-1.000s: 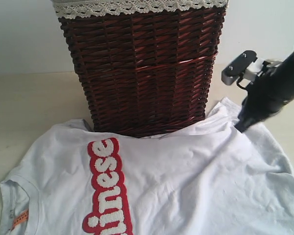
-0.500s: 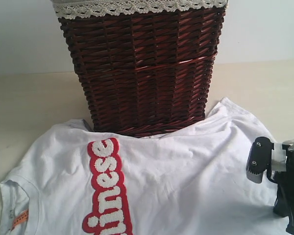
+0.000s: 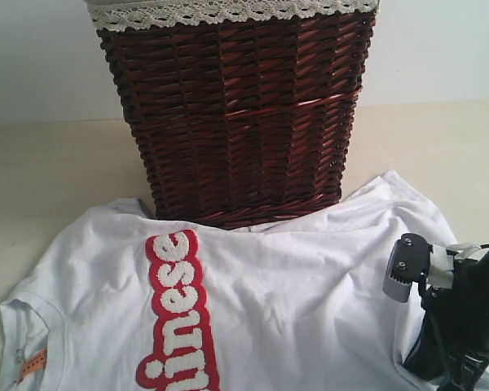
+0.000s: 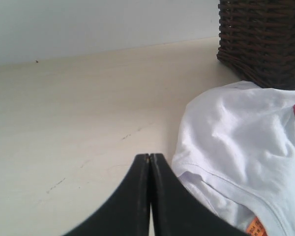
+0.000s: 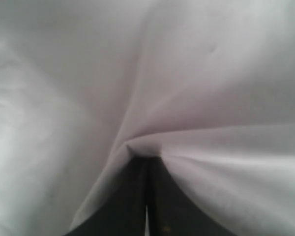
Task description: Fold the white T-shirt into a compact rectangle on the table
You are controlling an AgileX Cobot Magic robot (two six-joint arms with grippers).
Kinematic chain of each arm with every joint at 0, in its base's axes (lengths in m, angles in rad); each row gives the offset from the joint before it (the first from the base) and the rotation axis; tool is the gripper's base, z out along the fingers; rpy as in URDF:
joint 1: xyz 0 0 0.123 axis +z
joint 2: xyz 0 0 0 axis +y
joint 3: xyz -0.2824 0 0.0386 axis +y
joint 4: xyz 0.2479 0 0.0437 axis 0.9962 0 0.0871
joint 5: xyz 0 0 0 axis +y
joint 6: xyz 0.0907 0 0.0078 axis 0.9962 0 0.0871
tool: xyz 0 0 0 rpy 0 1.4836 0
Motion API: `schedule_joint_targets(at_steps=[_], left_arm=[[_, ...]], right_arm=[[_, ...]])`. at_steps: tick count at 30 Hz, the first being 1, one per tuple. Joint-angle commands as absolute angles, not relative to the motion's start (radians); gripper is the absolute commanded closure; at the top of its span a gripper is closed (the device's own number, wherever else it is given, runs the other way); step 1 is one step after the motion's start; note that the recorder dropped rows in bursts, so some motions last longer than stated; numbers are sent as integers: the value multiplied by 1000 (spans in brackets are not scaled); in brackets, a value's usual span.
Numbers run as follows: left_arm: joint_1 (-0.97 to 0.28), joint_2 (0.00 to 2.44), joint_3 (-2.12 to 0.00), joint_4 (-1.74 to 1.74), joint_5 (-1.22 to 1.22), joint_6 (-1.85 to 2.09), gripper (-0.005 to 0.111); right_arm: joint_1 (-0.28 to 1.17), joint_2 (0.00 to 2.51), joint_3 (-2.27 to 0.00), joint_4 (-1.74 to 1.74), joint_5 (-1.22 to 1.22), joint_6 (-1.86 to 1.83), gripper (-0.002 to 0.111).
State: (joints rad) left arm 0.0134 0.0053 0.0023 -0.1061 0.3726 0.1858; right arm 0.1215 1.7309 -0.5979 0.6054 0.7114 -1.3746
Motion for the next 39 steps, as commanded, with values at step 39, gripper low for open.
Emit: schedule_joint_targets(at_steps=[39], left_arm=[[10,0,0,-112,362,187,107]], right_arm=[[-131,1853,-740,604,187,-1129,108]])
